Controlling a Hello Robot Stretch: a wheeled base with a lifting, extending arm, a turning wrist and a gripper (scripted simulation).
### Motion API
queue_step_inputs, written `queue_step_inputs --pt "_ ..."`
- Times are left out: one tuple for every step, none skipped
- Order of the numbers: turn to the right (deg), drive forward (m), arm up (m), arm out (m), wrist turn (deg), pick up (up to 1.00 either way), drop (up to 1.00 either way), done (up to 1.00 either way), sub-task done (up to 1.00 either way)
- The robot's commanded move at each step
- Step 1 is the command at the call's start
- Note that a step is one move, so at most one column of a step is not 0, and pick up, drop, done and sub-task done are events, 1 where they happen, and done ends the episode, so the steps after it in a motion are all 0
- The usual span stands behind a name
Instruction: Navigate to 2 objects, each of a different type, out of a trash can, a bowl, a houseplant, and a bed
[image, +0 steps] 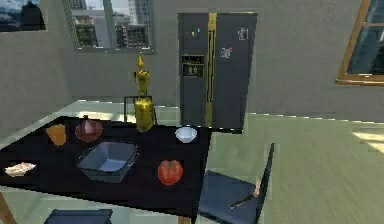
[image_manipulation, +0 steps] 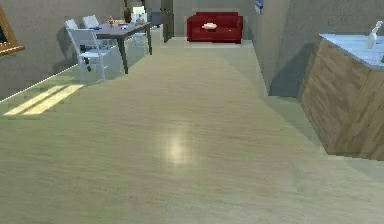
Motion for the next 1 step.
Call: queue_step_inputs --pt "0.0 0.00 0.00 0.00 0.0 0.00 0.00 1.00 0.00"
